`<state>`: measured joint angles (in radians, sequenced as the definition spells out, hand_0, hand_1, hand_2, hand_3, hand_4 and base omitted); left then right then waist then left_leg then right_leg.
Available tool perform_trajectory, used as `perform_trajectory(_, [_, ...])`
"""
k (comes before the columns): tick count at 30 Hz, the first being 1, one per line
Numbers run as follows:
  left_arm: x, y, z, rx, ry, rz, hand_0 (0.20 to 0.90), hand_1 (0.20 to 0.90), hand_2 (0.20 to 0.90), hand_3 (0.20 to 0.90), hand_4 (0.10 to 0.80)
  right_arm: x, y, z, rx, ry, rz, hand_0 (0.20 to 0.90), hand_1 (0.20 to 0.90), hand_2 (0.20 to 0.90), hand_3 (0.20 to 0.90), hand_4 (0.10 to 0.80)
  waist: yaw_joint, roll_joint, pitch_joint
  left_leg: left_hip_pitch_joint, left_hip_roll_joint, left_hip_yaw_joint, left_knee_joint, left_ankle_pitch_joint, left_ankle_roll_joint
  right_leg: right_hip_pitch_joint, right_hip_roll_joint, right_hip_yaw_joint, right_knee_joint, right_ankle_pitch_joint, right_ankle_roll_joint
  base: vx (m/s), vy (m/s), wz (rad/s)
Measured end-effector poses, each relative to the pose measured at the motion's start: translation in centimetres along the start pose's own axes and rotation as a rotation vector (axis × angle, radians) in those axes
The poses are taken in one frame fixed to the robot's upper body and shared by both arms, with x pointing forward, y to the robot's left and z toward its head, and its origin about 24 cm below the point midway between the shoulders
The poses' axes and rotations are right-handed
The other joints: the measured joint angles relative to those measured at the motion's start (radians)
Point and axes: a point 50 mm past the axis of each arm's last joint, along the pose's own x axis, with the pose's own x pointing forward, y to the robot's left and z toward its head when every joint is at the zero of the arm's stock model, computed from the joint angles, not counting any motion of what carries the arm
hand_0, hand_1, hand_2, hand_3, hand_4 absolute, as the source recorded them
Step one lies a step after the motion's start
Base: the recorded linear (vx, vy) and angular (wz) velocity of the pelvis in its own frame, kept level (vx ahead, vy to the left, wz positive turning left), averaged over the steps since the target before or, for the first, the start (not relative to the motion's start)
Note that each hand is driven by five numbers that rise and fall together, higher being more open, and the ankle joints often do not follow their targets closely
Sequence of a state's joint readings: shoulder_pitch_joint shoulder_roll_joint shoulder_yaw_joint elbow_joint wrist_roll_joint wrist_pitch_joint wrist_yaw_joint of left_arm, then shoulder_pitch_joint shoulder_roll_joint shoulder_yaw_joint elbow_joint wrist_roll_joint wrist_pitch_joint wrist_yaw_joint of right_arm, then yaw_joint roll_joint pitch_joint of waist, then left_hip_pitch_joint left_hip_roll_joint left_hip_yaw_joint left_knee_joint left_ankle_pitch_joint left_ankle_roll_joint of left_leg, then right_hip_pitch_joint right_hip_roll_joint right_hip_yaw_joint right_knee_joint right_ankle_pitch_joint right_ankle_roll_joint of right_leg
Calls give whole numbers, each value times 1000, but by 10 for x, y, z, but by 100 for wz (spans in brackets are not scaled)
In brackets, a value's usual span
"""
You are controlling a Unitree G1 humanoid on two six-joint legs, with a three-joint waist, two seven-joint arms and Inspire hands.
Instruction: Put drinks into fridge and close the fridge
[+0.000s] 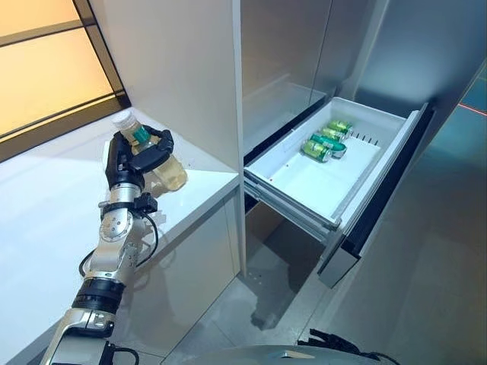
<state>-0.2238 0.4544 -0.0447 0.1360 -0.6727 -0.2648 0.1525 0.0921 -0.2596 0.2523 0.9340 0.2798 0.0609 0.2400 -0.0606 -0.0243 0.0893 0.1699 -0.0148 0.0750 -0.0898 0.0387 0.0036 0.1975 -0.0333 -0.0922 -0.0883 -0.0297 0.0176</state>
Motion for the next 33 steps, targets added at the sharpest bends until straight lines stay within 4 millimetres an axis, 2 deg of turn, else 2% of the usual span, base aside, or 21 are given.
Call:
perform_trajectory(1, [0,-4,0,-33,0,-30,300,300,300,200,100,1,6,9,-10,-35,21,900,900,900,900,800,-1,-2,2,0,0,0,1,0,0,0,0,0,0,0,0,-44,-23,-1])
perform_trajectory(4, [-4,-30,1,-214,-10,-162,300,300,300,200,100,-6,37,58,-101,-237,148,900,900,900,900,800,-3,-3,16,-2,-1,-1,1,0,0,-2,-1,1,1,0,0,-42,-20,-2])
perform_trajectory(6, [-8,-46,4,-269,-19,-276,300,300,300,200,100,-16,57,90,-139,-380,237,900,900,900,900,800,-9,-2,17,-2,-1,-1,1,0,0,-2,-1,0,1,0,0,-18,-8,0])
perform_trajectory(8, [-11,-58,8,-291,-34,-366,300,300,300,200,100,-25,67,113,-174,-473,289,900,900,900,900,800,-12,-1,17,-3,-2,-1,1,0,0,-2,-1,0,1,0,0,-31,-12,0])
perform_trajectory(12, [-23,-82,20,-315,-92,-586,300,300,300,200,100,-63,72,167,-315,-698,385,900,900,900,900,800,-13,-2,18,-4,-2,-1,1,0,0,-4,0,1,1,0,0,-8,-2,0])
perform_trajectory(17, [-31,-91,27,-268,-132,-741,300,300,300,200,100,-103,67,210,-432,-872,449,900,900,900,900,800,-12,-1,19,-4,0,0,1,0,0,-6,5,2,1,0,0,0,0,0])
perform_trajectory(21, [-37,-96,21,-208,-101,-824,300,300,300,200,100,-124,70,230,-493,-948,496,900,900,900,900,800,-12,0,19,-11,-1,3,1,0,0,-16,5,5,3,0,0,-9,-4,-2])
perform_trajectory(24, [-40,-99,15,-132,-46,-875,300,300,300,200,100,-133,74,234,-509,-965,564,900,900,900,900,800,-11,0,19,-15,-2,3,1,0,0,-18,5,4,2,0,0,0,0,0])
perform_trajectory(28, [-45,-101,7,-29,19,-944,300,300,300,200,100,-132,71,230,-476,-886,629,900,900,900,900,800,-8,4,22,-19,-2,2,1,0,0,-19,5,2,1,0,0,-2,-4,1])
perform_trajectory(33, [-48,-104,3,-12,44,-973,300,300,300,200,100,-132,66,227,-471,-825,655,900,900,900,900,800,-1,11,26,-20,-1,0,1,0,0,-19,7,1,0,0,0,0,0,0])
